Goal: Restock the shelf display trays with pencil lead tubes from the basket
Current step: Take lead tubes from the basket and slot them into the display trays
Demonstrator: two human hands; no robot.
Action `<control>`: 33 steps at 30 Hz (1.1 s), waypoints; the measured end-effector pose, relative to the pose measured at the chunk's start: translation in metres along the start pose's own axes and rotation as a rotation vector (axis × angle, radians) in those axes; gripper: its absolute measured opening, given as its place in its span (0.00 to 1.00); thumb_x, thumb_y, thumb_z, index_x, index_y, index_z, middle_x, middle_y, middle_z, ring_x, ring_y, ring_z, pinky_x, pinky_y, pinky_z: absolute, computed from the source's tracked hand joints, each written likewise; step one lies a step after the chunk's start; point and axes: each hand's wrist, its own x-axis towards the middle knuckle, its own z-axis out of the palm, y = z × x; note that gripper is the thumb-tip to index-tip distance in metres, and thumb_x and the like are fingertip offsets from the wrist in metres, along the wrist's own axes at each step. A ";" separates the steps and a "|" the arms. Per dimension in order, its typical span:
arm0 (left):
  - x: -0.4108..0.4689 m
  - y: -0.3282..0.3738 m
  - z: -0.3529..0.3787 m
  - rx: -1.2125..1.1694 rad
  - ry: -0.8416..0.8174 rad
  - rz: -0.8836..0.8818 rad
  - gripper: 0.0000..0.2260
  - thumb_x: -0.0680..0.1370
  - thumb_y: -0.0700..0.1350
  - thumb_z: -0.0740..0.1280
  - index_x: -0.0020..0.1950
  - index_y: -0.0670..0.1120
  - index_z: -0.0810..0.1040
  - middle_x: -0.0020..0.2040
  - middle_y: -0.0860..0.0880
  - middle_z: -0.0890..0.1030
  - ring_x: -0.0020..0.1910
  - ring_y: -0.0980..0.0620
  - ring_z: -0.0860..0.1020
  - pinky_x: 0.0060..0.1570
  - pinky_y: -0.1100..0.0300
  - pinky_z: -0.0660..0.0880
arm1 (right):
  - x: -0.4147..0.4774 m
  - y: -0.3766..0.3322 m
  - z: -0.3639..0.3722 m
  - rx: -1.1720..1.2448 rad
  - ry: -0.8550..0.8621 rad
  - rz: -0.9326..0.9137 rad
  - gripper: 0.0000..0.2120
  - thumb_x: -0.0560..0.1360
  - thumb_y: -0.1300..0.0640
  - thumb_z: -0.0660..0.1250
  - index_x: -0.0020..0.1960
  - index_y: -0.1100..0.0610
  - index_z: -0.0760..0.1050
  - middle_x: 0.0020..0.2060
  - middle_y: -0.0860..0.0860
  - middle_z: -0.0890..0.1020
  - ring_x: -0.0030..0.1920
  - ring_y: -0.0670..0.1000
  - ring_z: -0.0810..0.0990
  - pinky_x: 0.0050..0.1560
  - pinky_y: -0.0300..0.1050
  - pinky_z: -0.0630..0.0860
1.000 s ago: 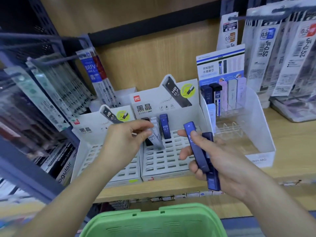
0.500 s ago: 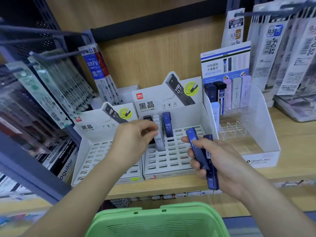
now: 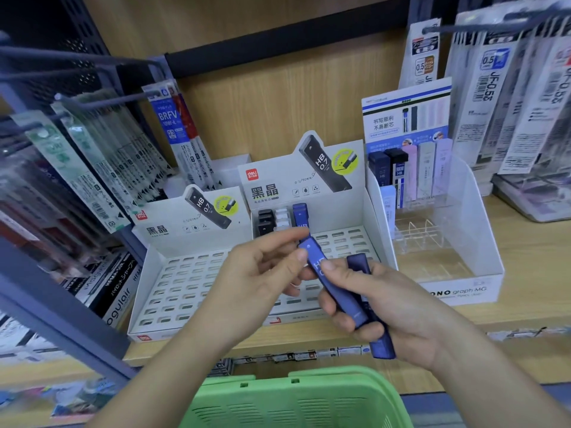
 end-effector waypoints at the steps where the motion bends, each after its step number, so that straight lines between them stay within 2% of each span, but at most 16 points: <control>1: -0.001 0.000 0.000 -0.029 -0.009 -0.020 0.15 0.71 0.45 0.69 0.57 0.49 0.80 0.42 0.51 0.84 0.38 0.55 0.82 0.37 0.63 0.77 | -0.001 0.000 0.001 -0.011 -0.015 0.004 0.12 0.70 0.49 0.69 0.45 0.57 0.81 0.31 0.55 0.77 0.24 0.48 0.69 0.18 0.33 0.55; 5: -0.001 -0.001 -0.007 -0.105 0.033 -0.054 0.14 0.67 0.41 0.72 0.52 0.46 0.83 0.41 0.44 0.84 0.36 0.53 0.81 0.36 0.65 0.76 | -0.002 0.000 0.003 -0.062 -0.002 0.016 0.14 0.68 0.47 0.71 0.46 0.57 0.79 0.31 0.54 0.77 0.23 0.47 0.69 0.17 0.32 0.54; 8: -0.001 -0.001 -0.009 -0.148 0.037 -0.082 0.12 0.65 0.42 0.73 0.49 0.45 0.84 0.39 0.42 0.84 0.36 0.50 0.80 0.37 0.62 0.78 | -0.002 0.002 0.006 -0.145 0.058 0.013 0.18 0.64 0.43 0.72 0.44 0.56 0.75 0.31 0.53 0.78 0.22 0.47 0.69 0.18 0.33 0.55; 11: 0.003 0.009 -0.013 -0.101 0.122 -0.036 0.11 0.65 0.40 0.74 0.47 0.44 0.84 0.39 0.42 0.84 0.36 0.49 0.81 0.38 0.61 0.80 | 0.000 0.003 0.005 -0.184 0.143 0.043 0.19 0.70 0.42 0.70 0.48 0.56 0.75 0.33 0.52 0.78 0.23 0.47 0.69 0.18 0.34 0.56; 13: 0.013 0.017 -0.020 -0.043 0.240 0.025 0.09 0.68 0.38 0.74 0.46 0.46 0.84 0.39 0.43 0.85 0.36 0.50 0.82 0.40 0.61 0.81 | 0.002 0.003 -0.002 -0.122 0.216 0.071 0.13 0.75 0.48 0.69 0.51 0.57 0.74 0.34 0.52 0.78 0.24 0.47 0.66 0.19 0.34 0.55; 15: 0.028 0.024 -0.026 0.077 0.342 0.085 0.08 0.70 0.37 0.75 0.46 0.48 0.84 0.38 0.46 0.85 0.36 0.53 0.81 0.43 0.64 0.80 | 0.003 0.001 -0.007 -0.014 0.256 0.070 0.03 0.76 0.59 0.66 0.49 0.57 0.73 0.33 0.53 0.77 0.24 0.47 0.65 0.20 0.35 0.56; 16: 0.037 0.025 -0.027 0.137 0.364 0.117 0.08 0.70 0.37 0.75 0.45 0.49 0.84 0.37 0.49 0.85 0.36 0.57 0.81 0.42 0.67 0.79 | 0.004 0.000 -0.009 0.050 0.256 0.059 0.01 0.76 0.62 0.63 0.47 0.57 0.71 0.33 0.54 0.77 0.25 0.47 0.65 0.20 0.36 0.57; 20: 0.062 0.021 -0.018 0.388 0.318 0.181 0.09 0.71 0.39 0.75 0.42 0.54 0.83 0.35 0.59 0.82 0.33 0.66 0.76 0.40 0.73 0.73 | 0.006 0.000 -0.014 0.272 0.207 0.017 0.09 0.73 0.69 0.54 0.46 0.61 0.72 0.34 0.58 0.76 0.26 0.50 0.68 0.24 0.41 0.65; 24: 0.073 0.009 -0.008 0.628 0.219 0.194 0.07 0.71 0.42 0.75 0.43 0.56 0.83 0.33 0.61 0.79 0.31 0.65 0.74 0.41 0.66 0.72 | 0.006 0.000 -0.017 0.358 0.158 -0.007 0.13 0.72 0.70 0.53 0.48 0.63 0.74 0.34 0.58 0.75 0.28 0.51 0.70 0.26 0.42 0.69; 25: 0.074 0.006 -0.006 0.686 0.194 0.199 0.07 0.71 0.43 0.74 0.44 0.55 0.84 0.32 0.62 0.78 0.31 0.66 0.73 0.40 0.67 0.71 | 0.006 0.000 -0.018 0.375 0.152 -0.011 0.13 0.71 0.70 0.54 0.49 0.63 0.75 0.34 0.57 0.75 0.28 0.51 0.71 0.26 0.42 0.69; 27: 0.076 0.003 -0.005 0.751 0.171 0.201 0.07 0.71 0.43 0.74 0.47 0.53 0.85 0.31 0.64 0.76 0.32 0.70 0.73 0.37 0.75 0.67 | 0.007 0.000 -0.019 0.406 0.142 -0.013 0.14 0.70 0.69 0.54 0.50 0.63 0.75 0.34 0.57 0.74 0.29 0.51 0.70 0.27 0.42 0.70; 30: 0.080 0.004 -0.007 0.761 0.168 0.175 0.07 0.71 0.43 0.75 0.48 0.53 0.85 0.32 0.62 0.78 0.32 0.73 0.73 0.36 0.80 0.64 | 0.008 0.000 -0.019 0.442 0.124 -0.013 0.15 0.70 0.69 0.54 0.51 0.64 0.76 0.34 0.57 0.73 0.29 0.51 0.71 0.28 0.42 0.70; 33: 0.083 0.005 -0.010 0.776 0.120 0.148 0.07 0.73 0.43 0.73 0.50 0.51 0.85 0.38 0.57 0.82 0.36 0.69 0.76 0.42 0.75 0.70 | 0.007 -0.001 -0.017 0.454 0.132 -0.023 0.15 0.71 0.69 0.53 0.50 0.65 0.77 0.34 0.56 0.72 0.30 0.51 0.71 0.28 0.42 0.72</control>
